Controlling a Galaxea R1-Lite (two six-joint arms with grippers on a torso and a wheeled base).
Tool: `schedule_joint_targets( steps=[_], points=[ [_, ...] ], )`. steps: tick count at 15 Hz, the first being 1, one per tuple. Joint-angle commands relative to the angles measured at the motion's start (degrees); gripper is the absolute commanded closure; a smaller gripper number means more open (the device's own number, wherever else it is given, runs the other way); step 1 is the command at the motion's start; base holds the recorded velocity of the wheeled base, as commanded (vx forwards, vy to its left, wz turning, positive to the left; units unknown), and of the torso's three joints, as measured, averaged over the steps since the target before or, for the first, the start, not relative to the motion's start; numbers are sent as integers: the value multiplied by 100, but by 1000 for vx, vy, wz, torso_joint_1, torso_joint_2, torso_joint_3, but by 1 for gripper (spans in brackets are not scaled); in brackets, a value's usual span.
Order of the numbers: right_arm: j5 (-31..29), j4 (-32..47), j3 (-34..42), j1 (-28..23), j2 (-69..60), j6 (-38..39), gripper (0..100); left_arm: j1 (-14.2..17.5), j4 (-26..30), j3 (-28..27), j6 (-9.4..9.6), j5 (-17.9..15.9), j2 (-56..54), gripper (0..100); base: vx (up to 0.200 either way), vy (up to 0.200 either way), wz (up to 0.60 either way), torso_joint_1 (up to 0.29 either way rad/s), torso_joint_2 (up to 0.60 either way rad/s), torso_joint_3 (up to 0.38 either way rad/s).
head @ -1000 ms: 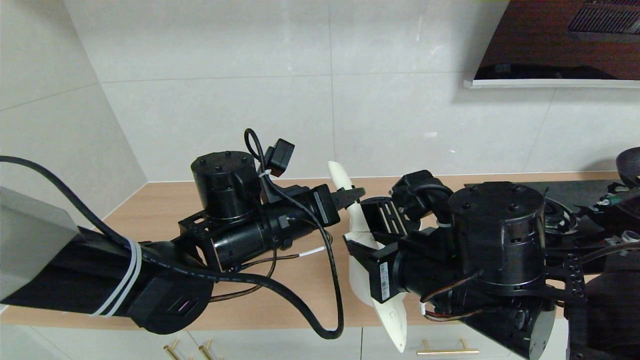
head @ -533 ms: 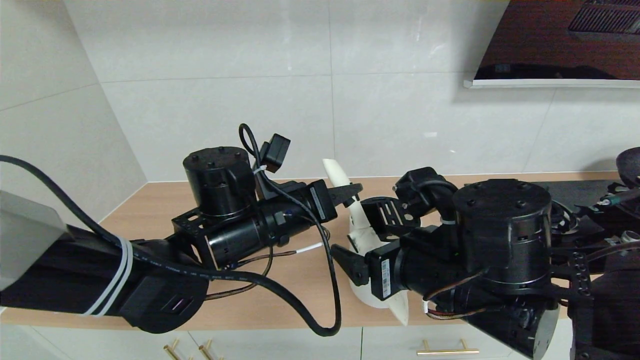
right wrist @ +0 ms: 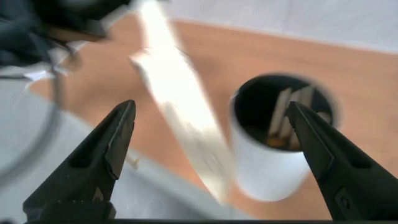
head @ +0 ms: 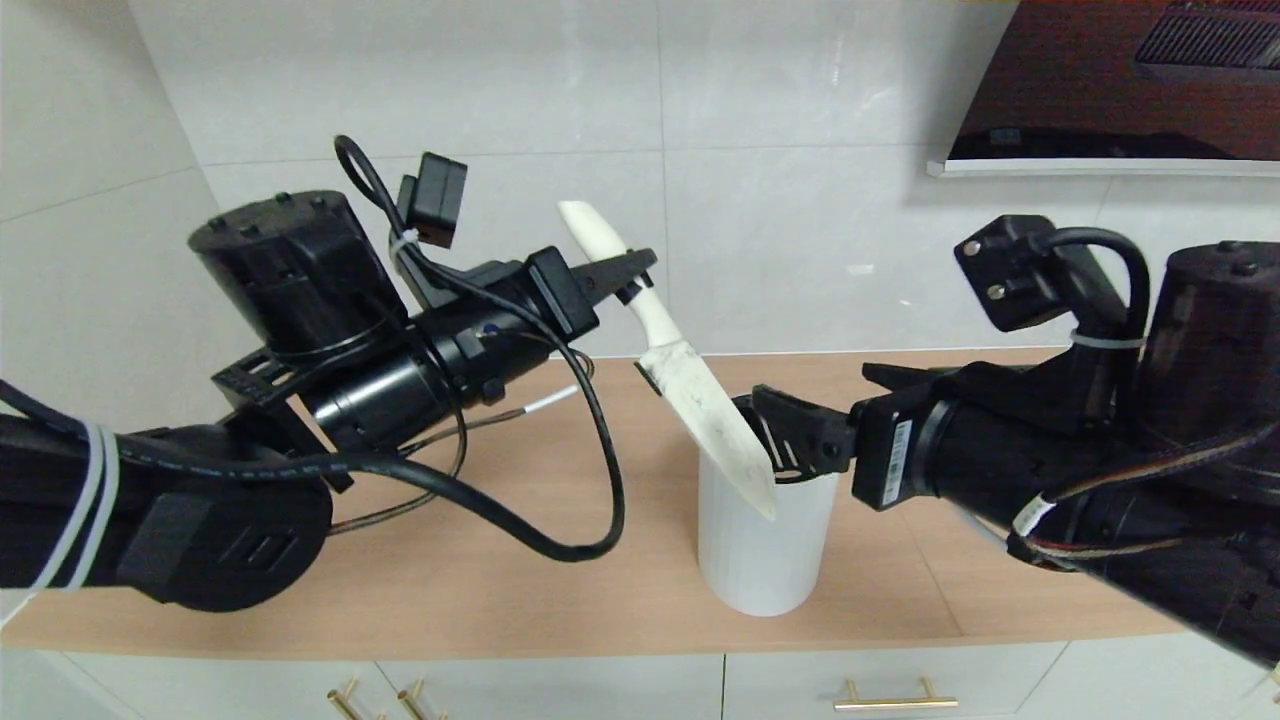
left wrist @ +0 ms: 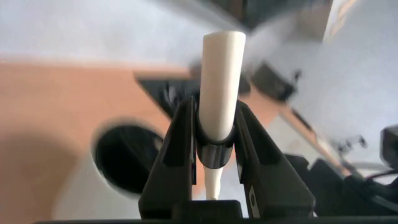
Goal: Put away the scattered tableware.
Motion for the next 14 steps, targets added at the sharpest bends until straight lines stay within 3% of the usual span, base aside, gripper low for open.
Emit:
schedule_joint_targets(
  steps=[1, 4, 5, 8, 9, 10, 14],
  points=[
    [6, -3, 19, -150, -308, -16, 0, 203, -5, -545, 487, -14, 25, 100, 0, 0, 0, 0, 0, 0],
    [-3, -3, 36, -194, -352, -25, 0, 203, -181, -843, 1190, -23, 201, 100, 0, 0, 0, 0, 0, 0],
    [6, -3, 45, -247, -352, -25, 0, 194, -400, -835, 1339, -32, 350, 100, 0, 0, 0, 0, 0, 0],
    [6, -3, 80, -282, -317, -87, 0, -114, -1490, -861, 2078, -32, 1264, 100, 0, 0, 0, 0, 0, 0],
    [6, -3, 80, -282, -317, -87, 0, -140, -1525, -861, 2165, -32, 1326, 100, 0, 0, 0, 0, 0, 0],
    [-3, -3, 80, -282, -317, -95, 0, -158, -1552, -861, 2464, -23, 1422, 100, 0, 0, 0, 0, 0, 0],
    [15, -3, 80, -352, -265, -95, 0, -193, -1560, -800, 2623, 3, 1422, 100, 0, 0, 0, 0, 0, 0]
  ],
)
